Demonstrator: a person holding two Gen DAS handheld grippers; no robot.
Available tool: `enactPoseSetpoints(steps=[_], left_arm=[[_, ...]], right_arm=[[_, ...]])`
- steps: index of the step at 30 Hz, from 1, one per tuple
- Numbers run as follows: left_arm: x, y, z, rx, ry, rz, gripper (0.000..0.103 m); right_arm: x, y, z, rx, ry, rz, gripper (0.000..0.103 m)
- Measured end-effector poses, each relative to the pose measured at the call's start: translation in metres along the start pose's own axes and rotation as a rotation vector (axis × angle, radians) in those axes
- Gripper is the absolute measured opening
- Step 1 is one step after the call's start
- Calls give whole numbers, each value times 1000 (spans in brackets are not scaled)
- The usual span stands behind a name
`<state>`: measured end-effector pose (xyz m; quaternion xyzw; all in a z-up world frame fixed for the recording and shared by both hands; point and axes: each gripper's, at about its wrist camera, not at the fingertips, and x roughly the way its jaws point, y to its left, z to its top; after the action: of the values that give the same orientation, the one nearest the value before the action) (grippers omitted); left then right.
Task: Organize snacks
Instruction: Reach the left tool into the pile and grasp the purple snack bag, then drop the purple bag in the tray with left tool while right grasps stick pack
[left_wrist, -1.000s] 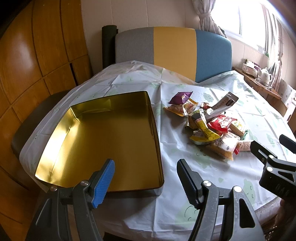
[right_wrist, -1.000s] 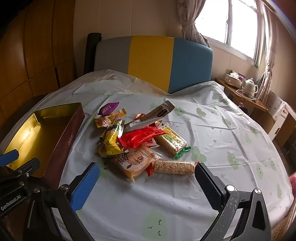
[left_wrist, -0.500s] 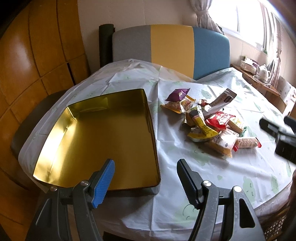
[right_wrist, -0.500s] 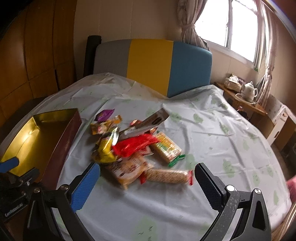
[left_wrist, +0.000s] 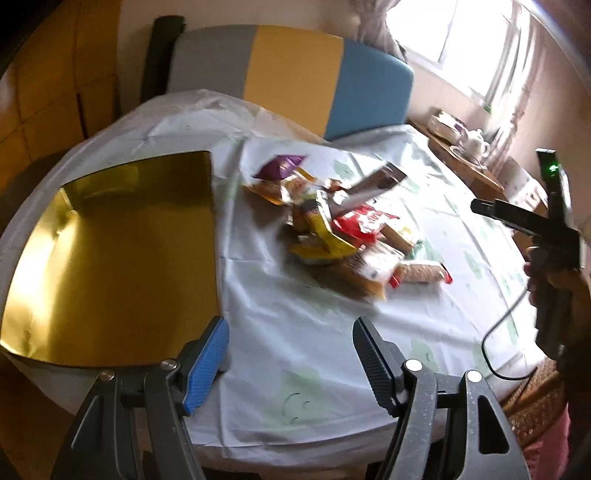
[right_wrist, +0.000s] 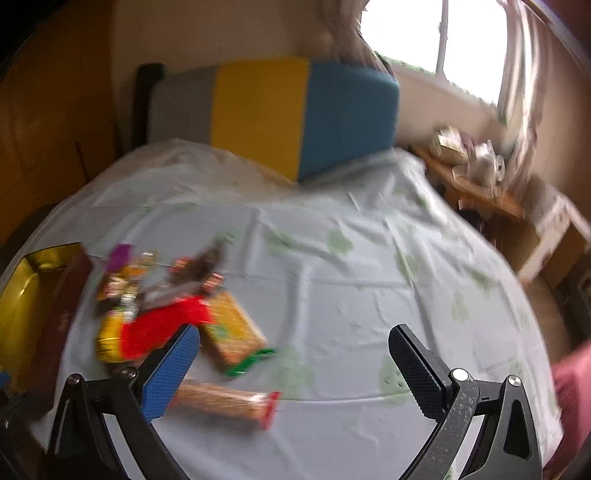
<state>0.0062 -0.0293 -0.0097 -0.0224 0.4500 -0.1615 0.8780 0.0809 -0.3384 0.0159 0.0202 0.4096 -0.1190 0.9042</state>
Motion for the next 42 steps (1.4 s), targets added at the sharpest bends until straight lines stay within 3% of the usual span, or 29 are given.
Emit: enactPoseSetpoints(steps=[3, 6, 11, 15, 21, 25, 26, 28, 32, 38, 40, 41, 42], left_arm=[[6, -3, 8, 10, 23, -38, 64], [17, -2, 28, -28, 88, -99, 65], [38, -7, 58, -60, 148, -114, 63], [50, -7, 80, -69, 150, -84, 63], [73, -4, 122, 11, 100, 36, 65], [90, 2, 152, -6, 89, 27, 68], [96, 5, 161, -22, 85, 17, 73], [111, 11, 177, -66, 100, 14, 82], [139, 8, 200, -40, 129, 41, 82], [188, 6, 203, 16, 228, 104, 83], [202, 11, 200, -2, 272, 85, 78], [207, 16, 197, -32, 289, 55, 49], [207, 18, 193, -48, 290, 33, 42]], right_arm=[[22, -32, -10, 135, 93, -20, 103], [21, -45, -8, 218, 77, 26, 103], [16, -34, -5, 167, 61, 40, 103], [11, -24, -4, 104, 40, 27, 103], [7, -21, -2, 82, 23, 34, 103], [7, -22, -2, 85, 26, 40, 103], [7, -22, -2, 88, 27, 42, 103], [8, -23, -2, 94, 31, 45, 103], [10, -23, -1, 99, 39, 49, 103], [11, -25, 0, 110, 46, 56, 103], [12, -25, 0, 111, 48, 56, 103], [12, -25, 0, 112, 48, 56, 103], [12, -25, 0, 110, 45, 54, 103]])
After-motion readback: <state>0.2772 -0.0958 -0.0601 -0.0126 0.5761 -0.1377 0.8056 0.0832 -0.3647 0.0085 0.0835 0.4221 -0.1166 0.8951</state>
